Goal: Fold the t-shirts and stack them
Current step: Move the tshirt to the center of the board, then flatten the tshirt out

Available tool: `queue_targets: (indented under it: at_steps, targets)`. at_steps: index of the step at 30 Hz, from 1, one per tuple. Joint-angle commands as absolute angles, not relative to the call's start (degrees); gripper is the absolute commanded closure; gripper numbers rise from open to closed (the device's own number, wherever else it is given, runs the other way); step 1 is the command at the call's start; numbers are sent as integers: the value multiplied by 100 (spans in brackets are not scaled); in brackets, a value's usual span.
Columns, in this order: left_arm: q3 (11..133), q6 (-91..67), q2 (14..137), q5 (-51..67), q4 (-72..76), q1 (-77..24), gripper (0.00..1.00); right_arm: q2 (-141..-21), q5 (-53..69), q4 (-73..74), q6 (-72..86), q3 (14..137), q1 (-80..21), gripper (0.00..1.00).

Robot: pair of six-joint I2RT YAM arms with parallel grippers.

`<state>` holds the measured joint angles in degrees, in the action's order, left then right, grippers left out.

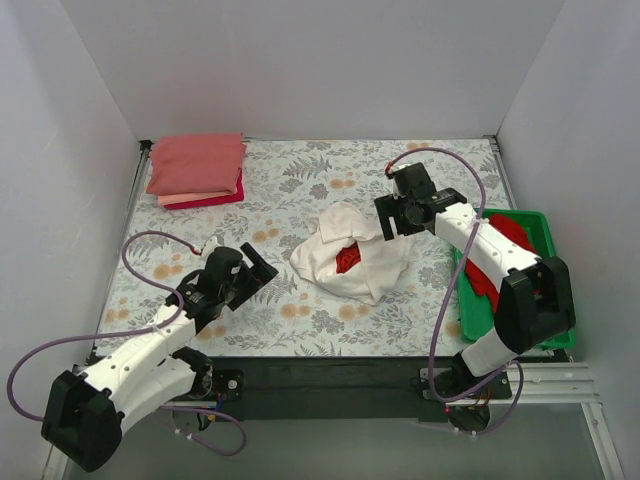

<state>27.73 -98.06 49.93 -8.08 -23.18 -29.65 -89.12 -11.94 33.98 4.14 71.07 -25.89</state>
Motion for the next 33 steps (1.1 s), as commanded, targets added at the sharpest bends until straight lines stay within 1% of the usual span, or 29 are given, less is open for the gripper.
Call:
queue_targets:
  at_steps: [1, 5, 7, 9, 10, 12, 13, 15, 16, 17, 19, 20, 21, 22, 23, 24, 25, 26, 27, 28, 29, 31, 33]
  targets:
    - [2979, -9896, 5237, -1002, -2479, -2988, 2, -8245, -1777, 3068, 702, 6708, -2602, 9]
    - [3234, -9721, 5782, -967, -2207, -2988, 2, -7351, -1092, 2576, 1080, 5575, -2610, 9]
    - [3436, -9590, 6221, -923, -2075, -2988, 2, -7033, -548, 2181, 1282, 4838, -2628, 9]
    - [3594, -9510, 6731, -897, -1838, -2980, 2, -6584, -230, 1898, 1484, 4396, -2637, 9]
    - [3812, -9492, 6959, -879, -1793, -2988, 2, -6365, 267, 1585, 1546, 4012, -2628, 8]
    - [4050, -9291, 7337, -774, -1575, -2971, 4, -6223, 771, 1267, 1696, 3710, -2646, 6]
    - [4313, -9264, 7783, -756, -1573, -2979, 5, -6144, 1095, 979, 1748, 3465, -2672, 7]
    - [4552, -9185, 8215, -703, -1530, -2971, 8, -6161, 1317, 809, 1872, 3332, -2724, 7]
    - [4744, -9185, 8609, -703, -1521, -2971, 10, -6231, 1318, 748, 1916, 3288, -2742, 7]
    - [4824, -9193, 8822, -694, -1512, -2971, 13, -6284, 1301, 756, 1925, 3235, -2794, 7]
    - [4956, -9202, 9130, -660, -1494, -2971, 16, -6398, 1213, 765, 1951, 3199, -2839, 8]
    - [5035, -9185, 9384, -633, -1451, -2962, 19, -6442, 1178, 756, 1960, 3182, -2882, 8]
    - [5071, -9176, 9482, -607, -1433, -2962, 26, -6503, 1065, 747, 2038, 3156, -2909, 9]
    - [5097, -9176, 9579, -598, -1424, -2971, 29, -6547, 1029, 721, 2056, 3147, -2944, 11]
    - [5124, -9167, 9702, -572, -1415, -2962, 32, -6600, 985, 695, 2100, 3146, -2997, 13]
    - [5115, -9167, 9747, -484, -1389, -2971, 40, -6644, 889, 668, 2170, 3146, -3032, 16]
    - [5098, -9123, 9773, -414, -1328, -2971, 46, -6740, 827, 642, 2206, 3146, -3058, 18]
    - [5063, -9071, 9817, -309, -1118, -2971, 50, -6785, 757, 581, 2241, 3146, -3146, 22]
    - [5019, -9036, 9843, -221, -1047, -2962, 53, -6837, 573, 571, 2285, 3181, -3181, 23]
    - [5019, -8974, 9870, -107, -1002, -2971, 73, -6934, 510, 571, 2329, 3199, -3234, 24]
    - [5019, -8965, 9940, -45, -967, -2971, 85, -6987, 431, 571, 2355, 3217, -3330, 26]
    - [5062, -8895, 10037, 183, -958, -2971, 100, -7144, 150, 580, 2434, 3261, -3427, 26]
    - [5089, -8798, 10177, 289, -923, -2971, 100, -7277, 18, 571, 2496, 3278, -3524, 26]
